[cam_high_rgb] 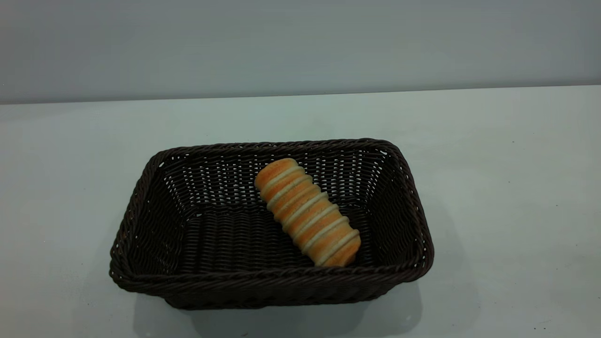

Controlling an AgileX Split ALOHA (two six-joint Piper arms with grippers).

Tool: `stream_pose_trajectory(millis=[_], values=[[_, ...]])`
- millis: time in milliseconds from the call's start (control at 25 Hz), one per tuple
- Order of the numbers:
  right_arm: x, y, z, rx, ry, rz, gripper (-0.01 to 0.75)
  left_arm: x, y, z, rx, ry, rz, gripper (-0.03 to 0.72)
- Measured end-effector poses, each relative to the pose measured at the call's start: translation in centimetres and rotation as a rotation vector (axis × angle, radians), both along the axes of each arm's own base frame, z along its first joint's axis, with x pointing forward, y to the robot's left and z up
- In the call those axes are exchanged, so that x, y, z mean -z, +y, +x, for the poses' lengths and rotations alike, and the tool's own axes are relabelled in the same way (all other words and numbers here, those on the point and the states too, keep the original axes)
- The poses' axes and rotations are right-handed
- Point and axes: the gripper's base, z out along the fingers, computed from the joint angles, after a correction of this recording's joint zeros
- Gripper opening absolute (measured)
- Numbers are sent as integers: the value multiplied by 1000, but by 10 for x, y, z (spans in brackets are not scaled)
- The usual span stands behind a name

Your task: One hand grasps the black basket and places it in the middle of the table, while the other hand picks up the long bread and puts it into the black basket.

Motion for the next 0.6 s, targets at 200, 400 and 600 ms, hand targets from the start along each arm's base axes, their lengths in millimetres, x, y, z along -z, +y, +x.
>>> stream_pose_trajectory(millis=[200, 400, 600], values=[[0, 0, 0, -11, -12, -15, 378, 1, 0, 0, -1, 5, 1, 585], [7, 1, 2, -14, 1, -29, 378, 1, 0, 0, -1, 5, 1, 585], [28, 1, 4, -19, 23, -49, 378, 1, 0, 0, -1, 5, 1, 585]])
